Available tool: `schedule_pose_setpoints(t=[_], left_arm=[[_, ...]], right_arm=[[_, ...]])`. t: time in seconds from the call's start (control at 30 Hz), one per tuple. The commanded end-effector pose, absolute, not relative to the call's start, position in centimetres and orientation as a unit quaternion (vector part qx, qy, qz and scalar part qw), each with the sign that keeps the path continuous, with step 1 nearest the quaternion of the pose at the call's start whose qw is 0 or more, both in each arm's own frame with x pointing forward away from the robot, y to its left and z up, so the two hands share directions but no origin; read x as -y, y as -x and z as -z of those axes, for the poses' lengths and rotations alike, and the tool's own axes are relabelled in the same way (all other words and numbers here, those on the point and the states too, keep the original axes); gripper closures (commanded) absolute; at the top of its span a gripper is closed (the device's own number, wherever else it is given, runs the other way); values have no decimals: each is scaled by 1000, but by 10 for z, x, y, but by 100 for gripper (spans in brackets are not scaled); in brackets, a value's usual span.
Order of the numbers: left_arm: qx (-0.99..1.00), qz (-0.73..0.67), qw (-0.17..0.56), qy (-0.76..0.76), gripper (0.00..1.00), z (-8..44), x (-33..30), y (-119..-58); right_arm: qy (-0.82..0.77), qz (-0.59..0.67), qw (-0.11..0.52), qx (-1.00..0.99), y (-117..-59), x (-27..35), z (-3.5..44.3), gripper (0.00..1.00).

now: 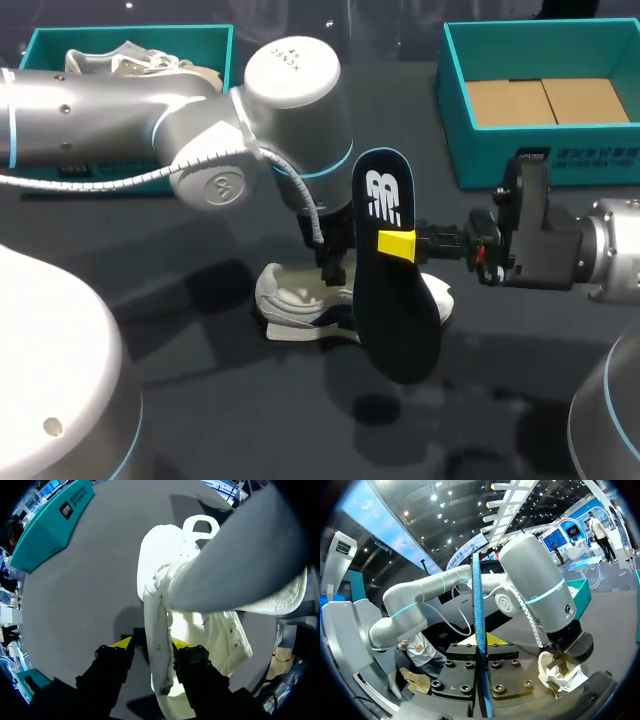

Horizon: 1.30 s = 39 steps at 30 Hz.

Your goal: Take the shoe out of the shoebox, open the shoe tongue, remove and reinsert the insole, then place the shoe into the shoebox

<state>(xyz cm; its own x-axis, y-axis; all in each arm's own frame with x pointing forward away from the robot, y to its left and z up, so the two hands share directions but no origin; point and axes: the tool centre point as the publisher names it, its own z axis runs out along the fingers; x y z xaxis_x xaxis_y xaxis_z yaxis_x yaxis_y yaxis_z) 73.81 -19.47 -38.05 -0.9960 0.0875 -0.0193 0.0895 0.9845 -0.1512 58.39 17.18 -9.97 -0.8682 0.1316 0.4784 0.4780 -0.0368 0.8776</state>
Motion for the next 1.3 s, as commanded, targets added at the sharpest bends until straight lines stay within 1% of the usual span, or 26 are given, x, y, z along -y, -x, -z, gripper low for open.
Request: schedule_pose_setpoints(t=[0.03,0.07,0.37,0.6,0.83,0.93,1.0,1.3], left_arm=[[-997,69,4,-46,79,384,198,-738],[-997,66,2,-47,100,385,197,-738],[-996,64,-7,-62,100,382,192,-736],[-991,87,-42,-97,100,365,188,-736],[-979,90,-52,-178,100,342,184,-735],[-962,90,-62,-251,100,332,181,-733],[-932,107,-81,-336,100,322,178,-728],[-932,107,-81,-336,100,322,178,-728]], right_arm=[[230,683,119,683,-580,-178,94,100],[230,683,119,683,-580,-178,94,100],[230,683,119,683,-580,-178,94,100],[230,683,119,683,-580,-178,94,100],[230,683,119,683,-580,-178,94,100],[230,683,119,683,-580,-178,94,100],[230,683,119,683,-580,-178,94,100],[230,683,119,683,-580,-178,94,100]])
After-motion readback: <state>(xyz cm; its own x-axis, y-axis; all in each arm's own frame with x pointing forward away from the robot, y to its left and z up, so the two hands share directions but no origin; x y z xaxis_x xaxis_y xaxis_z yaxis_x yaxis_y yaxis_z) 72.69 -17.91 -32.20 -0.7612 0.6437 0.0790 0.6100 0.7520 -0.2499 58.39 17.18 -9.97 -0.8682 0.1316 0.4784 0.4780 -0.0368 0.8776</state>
